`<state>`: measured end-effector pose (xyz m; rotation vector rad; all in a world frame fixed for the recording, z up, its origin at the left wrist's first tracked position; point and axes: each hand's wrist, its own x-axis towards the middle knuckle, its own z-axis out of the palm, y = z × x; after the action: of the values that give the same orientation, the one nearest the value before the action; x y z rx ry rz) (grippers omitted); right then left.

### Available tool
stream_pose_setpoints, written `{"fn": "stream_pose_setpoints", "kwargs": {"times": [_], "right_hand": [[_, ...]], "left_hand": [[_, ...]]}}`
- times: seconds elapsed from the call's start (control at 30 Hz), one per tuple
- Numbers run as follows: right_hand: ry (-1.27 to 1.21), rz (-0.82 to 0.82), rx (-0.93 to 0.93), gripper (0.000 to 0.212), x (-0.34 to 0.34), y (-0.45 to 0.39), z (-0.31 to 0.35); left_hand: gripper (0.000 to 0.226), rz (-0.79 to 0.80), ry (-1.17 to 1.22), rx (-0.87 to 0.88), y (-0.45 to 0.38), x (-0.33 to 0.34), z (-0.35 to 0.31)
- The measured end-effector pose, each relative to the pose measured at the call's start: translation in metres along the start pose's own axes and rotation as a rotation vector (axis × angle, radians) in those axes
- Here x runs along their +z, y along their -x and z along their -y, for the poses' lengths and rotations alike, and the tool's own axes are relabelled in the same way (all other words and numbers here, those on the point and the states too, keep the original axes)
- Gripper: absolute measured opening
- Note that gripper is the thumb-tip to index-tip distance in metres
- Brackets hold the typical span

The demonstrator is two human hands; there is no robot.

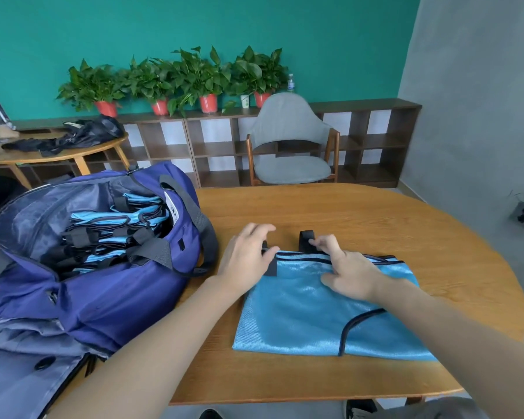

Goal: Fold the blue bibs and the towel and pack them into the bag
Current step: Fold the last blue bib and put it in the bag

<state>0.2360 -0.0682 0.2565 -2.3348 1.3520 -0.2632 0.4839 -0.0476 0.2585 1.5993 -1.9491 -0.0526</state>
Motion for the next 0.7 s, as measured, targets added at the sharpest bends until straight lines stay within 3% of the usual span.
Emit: {"fn": "stream_pose_setpoints", "kwargs": {"times": [0.1, 0.2, 0.4, 0.6, 0.7], "right_hand": [[0.055, 0.053, 0.037, 0.064, -0.003, -0.003, 0.0], [0.17, 0.099, 0.008, 0.07, -0.003, -0.008, 0.003], [0.216, 0.089, -0.021, 0.071, 0.0, -0.01, 0.001], [0.211, 0.087, -0.002, 0.069, 0.0, -0.008, 0.004], [0.193, 0.06, 0.004, 0.066, 0.003, -0.006, 0.004]], "left_hand": [[0.025, 0.032, 0.13, -0.061, -0.002, -0.001, -0.002], [0.022, 0.078, 0.156, -0.012, 0.005, 0.001, -0.004], [0.054, 0.129, 0.33, 0.039, 0.015, 0.004, -0.004], [0.057, 0.305, 0.061, 0.032, 0.007, 0.017, -0.001], [0.069, 0.441, -0.116, 0.02, 0.006, 0.028, 0.004]]}}
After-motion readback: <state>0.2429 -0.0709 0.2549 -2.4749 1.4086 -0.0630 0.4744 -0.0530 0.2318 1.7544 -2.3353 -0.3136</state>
